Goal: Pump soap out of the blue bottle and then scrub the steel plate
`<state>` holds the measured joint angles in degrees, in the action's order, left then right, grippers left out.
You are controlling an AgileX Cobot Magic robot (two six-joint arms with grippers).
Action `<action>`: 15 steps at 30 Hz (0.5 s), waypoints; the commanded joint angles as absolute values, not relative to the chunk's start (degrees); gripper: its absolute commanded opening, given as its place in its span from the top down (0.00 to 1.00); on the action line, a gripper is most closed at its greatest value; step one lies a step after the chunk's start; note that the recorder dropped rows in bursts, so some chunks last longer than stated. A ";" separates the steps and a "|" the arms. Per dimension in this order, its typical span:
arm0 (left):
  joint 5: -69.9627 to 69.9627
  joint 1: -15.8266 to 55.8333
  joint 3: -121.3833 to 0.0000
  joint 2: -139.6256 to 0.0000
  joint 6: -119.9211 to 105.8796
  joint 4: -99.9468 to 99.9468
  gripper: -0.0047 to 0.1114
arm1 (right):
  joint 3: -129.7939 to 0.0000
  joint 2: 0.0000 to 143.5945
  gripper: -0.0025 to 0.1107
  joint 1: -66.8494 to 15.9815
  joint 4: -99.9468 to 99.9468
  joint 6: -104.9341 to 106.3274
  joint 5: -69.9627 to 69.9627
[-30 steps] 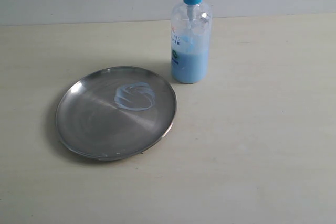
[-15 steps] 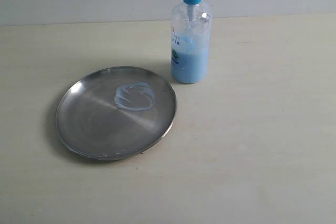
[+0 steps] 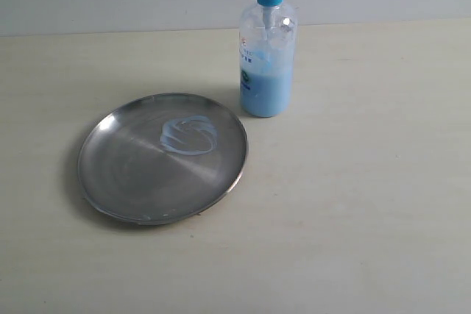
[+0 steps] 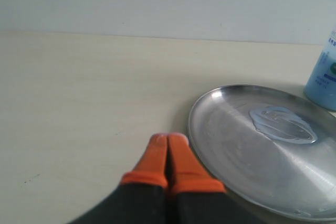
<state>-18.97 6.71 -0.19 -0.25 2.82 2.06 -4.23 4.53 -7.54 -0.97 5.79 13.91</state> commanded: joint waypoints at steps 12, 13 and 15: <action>-18.55 6.59 0.00 0.00 3.34 2.53 0.96 | 0.00 1.32 0.98 -7.24 -1.40 5.86 14.70; -18.55 6.59 0.00 0.00 3.34 2.53 0.96 | 0.00 1.32 0.98 -7.24 -1.40 5.86 14.70; -18.55 6.59 0.00 0.00 3.34 2.53 0.96 | 0.00 1.32 0.98 -7.24 -1.40 5.86 14.96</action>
